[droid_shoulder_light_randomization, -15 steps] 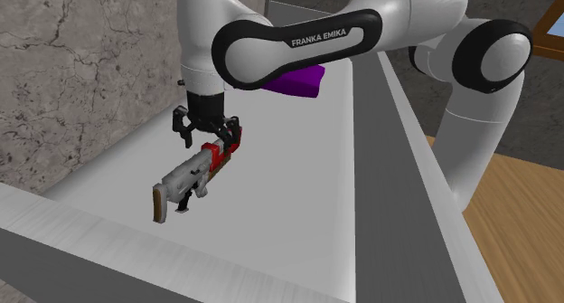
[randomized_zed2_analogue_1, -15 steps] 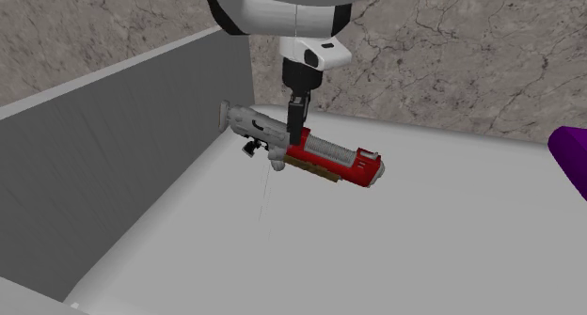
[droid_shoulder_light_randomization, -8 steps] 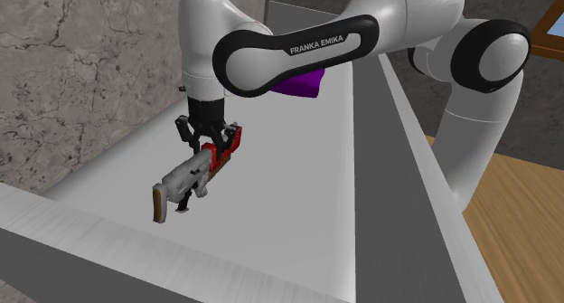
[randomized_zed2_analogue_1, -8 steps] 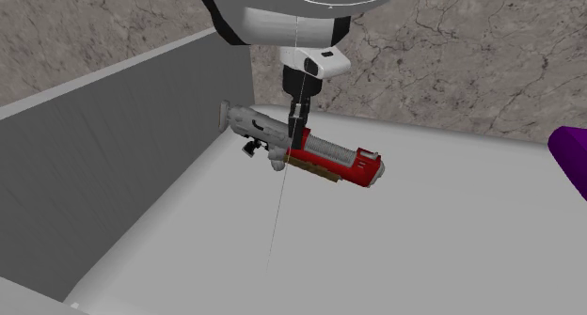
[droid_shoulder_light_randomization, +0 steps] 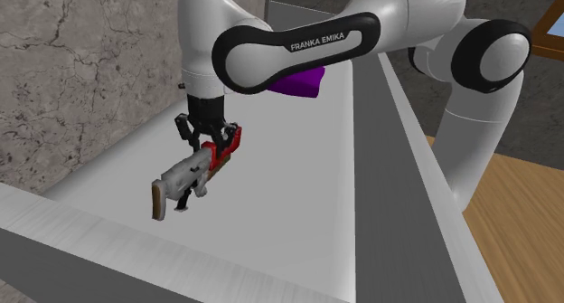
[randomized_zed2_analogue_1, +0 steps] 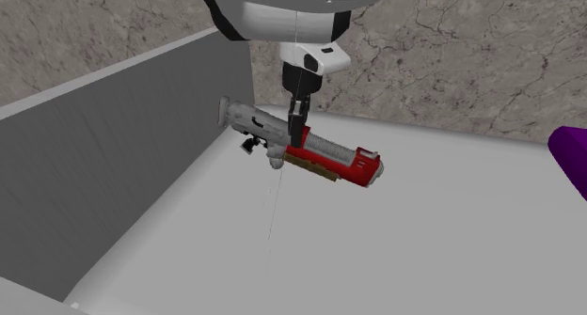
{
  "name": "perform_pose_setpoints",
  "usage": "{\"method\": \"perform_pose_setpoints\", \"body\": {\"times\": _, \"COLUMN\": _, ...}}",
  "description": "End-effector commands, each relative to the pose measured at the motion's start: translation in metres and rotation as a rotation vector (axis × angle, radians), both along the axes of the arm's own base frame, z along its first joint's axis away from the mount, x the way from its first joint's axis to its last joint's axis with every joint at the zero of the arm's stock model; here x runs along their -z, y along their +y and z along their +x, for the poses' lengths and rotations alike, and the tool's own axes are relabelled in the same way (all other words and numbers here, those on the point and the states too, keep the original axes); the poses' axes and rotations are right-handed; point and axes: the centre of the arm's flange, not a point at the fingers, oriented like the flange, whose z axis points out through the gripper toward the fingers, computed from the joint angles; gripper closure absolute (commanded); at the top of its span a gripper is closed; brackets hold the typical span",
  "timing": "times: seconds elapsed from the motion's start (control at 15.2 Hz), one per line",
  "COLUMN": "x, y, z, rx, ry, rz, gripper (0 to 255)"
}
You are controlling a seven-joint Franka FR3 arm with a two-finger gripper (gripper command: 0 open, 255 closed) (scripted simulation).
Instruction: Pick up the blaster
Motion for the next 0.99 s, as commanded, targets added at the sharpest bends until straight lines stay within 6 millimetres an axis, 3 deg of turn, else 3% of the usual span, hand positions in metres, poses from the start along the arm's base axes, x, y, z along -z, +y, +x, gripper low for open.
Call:
{"method": "perform_pose_setpoints", "body": {"times": 0.0, "x": -0.009, "y": -0.001, "z": 0.0, "rx": 0.0, "ry": -0.001, "rz": 0.0, "gripper": 255}}
{"method": "perform_pose_setpoints", "body": {"times": 0.79, "x": -0.073, "y": -0.001, "z": 0.0, "rx": 0.0, "ry": -0.001, "rz": 0.0, "gripper": 255}}
{"method": "perform_pose_setpoints", "body": {"times": 0.92, "x": -0.073, "y": -0.001, "z": 0.0, "rx": 0.0, "ry": -0.001, "rz": 0.0, "gripper": 255}}
